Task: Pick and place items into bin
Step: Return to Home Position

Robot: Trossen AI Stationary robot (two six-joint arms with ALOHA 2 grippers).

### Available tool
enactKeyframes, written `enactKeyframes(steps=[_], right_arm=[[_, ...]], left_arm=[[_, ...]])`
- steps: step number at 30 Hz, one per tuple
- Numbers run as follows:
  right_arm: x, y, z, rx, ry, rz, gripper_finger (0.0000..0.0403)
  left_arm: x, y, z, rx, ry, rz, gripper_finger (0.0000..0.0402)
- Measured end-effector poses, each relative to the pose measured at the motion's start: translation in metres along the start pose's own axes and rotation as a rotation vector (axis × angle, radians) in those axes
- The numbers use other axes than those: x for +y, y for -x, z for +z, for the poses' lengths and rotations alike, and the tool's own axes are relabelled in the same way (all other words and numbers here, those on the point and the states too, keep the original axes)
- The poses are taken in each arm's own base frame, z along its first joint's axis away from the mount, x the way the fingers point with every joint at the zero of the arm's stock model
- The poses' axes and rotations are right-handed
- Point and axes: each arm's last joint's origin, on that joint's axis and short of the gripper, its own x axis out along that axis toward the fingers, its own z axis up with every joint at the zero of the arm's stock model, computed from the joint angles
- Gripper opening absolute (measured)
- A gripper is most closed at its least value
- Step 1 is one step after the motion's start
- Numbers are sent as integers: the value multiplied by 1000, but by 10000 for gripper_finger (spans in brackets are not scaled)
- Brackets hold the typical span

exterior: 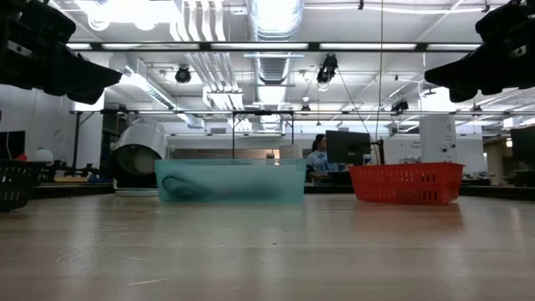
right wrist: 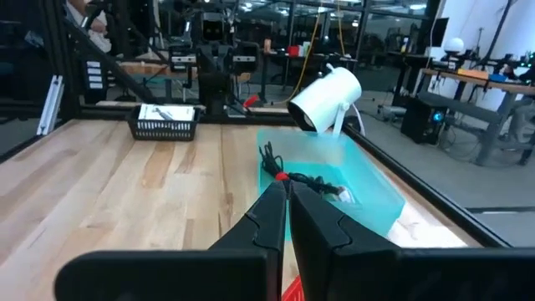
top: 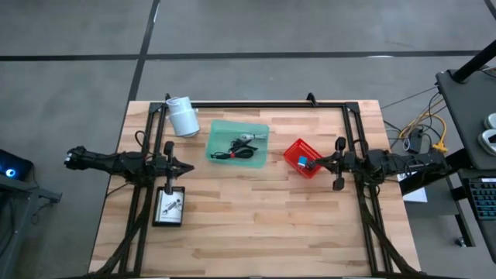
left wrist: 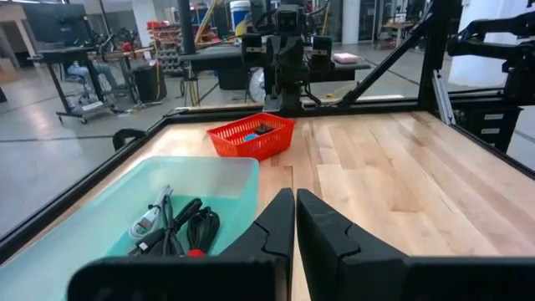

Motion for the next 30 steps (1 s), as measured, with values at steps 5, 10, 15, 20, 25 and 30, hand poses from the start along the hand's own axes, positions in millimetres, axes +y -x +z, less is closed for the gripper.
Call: enactKeyframes(steps=[5,10,15,20,25,30], right_arm=[[1,-1,-1,-16,-18,30,9],[5,-2,-3,-47,-42,144,9],[6,-3,-4,-64,-15,158,9],[6,-3,-5,-68,6,165,9],[6,-4,-5,-64,8,155,9],[6,-4,-5,-70,46,153,9]], left_arm=[[0,0,0,-1,0,0,0],[0,0,0,-1,-6,0,0],[0,0,0,0,-8,-1,0],[0,0,0,0,-8,-2,0],[0,0,0,0,-8,-2,0],[0,-1,1,-14,-3,-1,0]])
